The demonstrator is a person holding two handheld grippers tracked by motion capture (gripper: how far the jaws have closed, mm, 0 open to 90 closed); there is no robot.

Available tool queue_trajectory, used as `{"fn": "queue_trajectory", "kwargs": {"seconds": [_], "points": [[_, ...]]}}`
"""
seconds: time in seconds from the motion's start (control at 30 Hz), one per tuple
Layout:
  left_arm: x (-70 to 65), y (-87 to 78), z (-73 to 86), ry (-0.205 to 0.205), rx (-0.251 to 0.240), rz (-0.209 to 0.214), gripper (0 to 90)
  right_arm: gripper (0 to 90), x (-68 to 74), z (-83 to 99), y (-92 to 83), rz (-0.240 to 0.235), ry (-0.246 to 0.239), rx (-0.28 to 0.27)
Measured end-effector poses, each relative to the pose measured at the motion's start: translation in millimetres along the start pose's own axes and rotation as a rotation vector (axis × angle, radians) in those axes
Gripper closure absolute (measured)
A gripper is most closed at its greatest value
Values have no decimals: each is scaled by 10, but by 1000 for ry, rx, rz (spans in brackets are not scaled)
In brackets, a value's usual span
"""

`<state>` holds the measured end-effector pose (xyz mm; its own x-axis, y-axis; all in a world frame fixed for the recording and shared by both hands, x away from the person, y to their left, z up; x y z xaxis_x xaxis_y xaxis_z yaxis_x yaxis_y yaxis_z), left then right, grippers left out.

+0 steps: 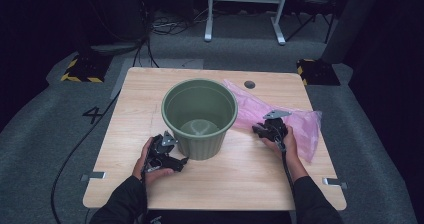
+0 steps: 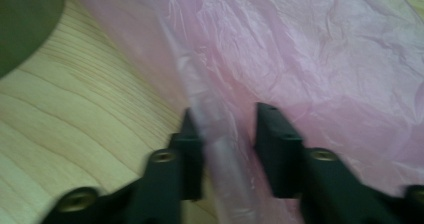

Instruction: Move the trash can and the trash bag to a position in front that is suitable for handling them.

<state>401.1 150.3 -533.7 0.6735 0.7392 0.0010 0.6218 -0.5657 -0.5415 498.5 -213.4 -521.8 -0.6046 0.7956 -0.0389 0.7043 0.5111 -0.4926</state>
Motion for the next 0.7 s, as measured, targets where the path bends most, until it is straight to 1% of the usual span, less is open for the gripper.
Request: {"fn": "queue_trajectory", "kwargs": {"seconds": [0.03,0.1,0.13,0.2,0.23,0.33,0.37,0.4,0.43,0.5,0.57,0.6,0.63,0.7], "points": [[0,0,0,0,0,0,0,421,6,-13,-9,3,-6,-7],[0,0,0,0,0,0,0,286,42,-56,-28,-22,-2,-27],[0,0,0,0,0,0,0,229,61,-84,-28,-12,-17,-33],[0,0,0,0,0,0,0,182,112,-148,-21,-26,-29,-54],[0,0,0,0,0,0,0,165,136,-177,-6,-33,-34,-52],[0,0,0,0,0,0,0,156,187,-238,76,-42,-68,-43],[0,0,0,0,0,0,0,156,187,-238,76,-42,-68,-43],[0,0,0,0,0,0,0,156,198,-239,157,-43,-67,-22],[0,0,0,0,0,0,0,156,203,-243,192,-36,-74,-17],[-1,-1,0,2,1,1,1,158,230,-263,247,-37,-73,-14],[-1,-2,0,2,1,0,2,166,263,-283,286,-31,-87,-11],[-1,-2,0,2,1,0,1,183,274,-287,306,-25,-82,-10],[-4,-1,1,-1,2,3,2,218,281,-283,326,-22,-81,-6],[-5,-1,1,0,2,2,2,274,281,-259,365,-16,-90,9]]}}
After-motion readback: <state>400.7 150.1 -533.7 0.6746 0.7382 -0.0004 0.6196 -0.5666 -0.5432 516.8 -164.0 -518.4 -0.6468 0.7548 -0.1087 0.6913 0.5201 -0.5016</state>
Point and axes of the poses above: each handheld gripper's, and its own axes: y roughly forward along the jaws, z roughly out of its underside, x roughly to its left, the point moved 4 cm from there along y, roughly forward along the jaws, and after that the axes turned 14 degrees about -x, right-handed, at the moved point
